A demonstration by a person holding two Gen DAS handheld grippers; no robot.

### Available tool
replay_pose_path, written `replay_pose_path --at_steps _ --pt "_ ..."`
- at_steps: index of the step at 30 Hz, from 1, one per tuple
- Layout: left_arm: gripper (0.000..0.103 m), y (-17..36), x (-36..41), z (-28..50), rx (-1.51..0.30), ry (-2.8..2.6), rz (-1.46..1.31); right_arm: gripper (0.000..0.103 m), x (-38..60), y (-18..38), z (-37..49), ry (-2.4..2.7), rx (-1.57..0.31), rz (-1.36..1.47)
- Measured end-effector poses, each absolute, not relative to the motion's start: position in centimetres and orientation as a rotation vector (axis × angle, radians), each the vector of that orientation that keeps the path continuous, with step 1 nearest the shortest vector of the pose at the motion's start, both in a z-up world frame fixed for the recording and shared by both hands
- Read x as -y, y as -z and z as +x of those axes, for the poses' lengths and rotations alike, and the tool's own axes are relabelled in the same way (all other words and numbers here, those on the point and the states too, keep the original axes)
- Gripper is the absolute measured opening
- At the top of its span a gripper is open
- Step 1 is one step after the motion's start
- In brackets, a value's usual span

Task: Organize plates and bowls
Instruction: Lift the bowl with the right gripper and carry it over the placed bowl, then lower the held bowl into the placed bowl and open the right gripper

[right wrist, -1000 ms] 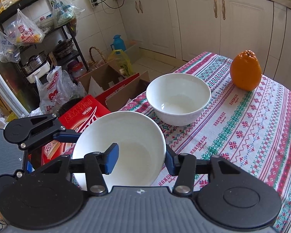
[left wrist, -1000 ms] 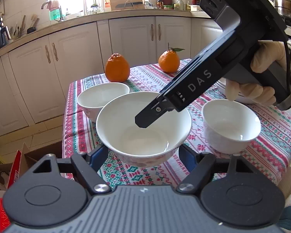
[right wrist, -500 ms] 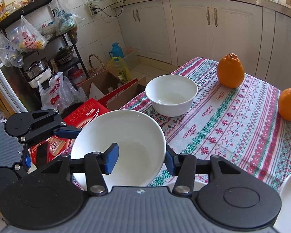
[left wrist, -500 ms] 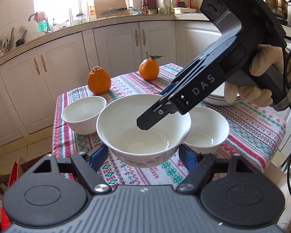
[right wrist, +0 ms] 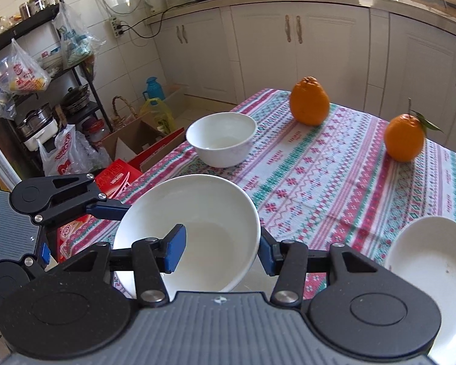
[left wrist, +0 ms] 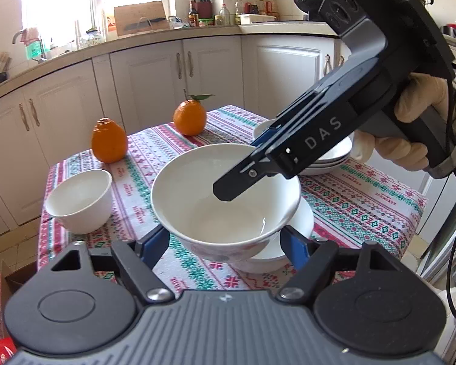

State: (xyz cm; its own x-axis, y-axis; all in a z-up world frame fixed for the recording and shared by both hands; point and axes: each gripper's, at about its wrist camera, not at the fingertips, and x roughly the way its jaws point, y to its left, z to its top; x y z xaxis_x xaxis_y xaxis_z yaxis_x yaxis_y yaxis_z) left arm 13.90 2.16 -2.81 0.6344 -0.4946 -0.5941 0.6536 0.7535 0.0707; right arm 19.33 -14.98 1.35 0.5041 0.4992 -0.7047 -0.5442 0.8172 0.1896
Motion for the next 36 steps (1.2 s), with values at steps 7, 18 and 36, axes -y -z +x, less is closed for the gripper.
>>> replay_pose_path --at_steps 7,18,36 --pt "0.079 3.4 -0.7 14.5 -0.603 0.709 0.289 0.056 16.8 -1.1 18.9 -0.590 -0.831 -0.047" --pt "0.079 4.2 0.3 14.7 -0.641 0.730 0.305 0.057 18.0 0.2 18.9 -0.571 -0.864 -0.025" --pt "0.080 4.5 0.4 15.1 -0.658 0.742 0.306 0.057 18.1 1.2 19.0 -0.566 -0.877 -0.048"
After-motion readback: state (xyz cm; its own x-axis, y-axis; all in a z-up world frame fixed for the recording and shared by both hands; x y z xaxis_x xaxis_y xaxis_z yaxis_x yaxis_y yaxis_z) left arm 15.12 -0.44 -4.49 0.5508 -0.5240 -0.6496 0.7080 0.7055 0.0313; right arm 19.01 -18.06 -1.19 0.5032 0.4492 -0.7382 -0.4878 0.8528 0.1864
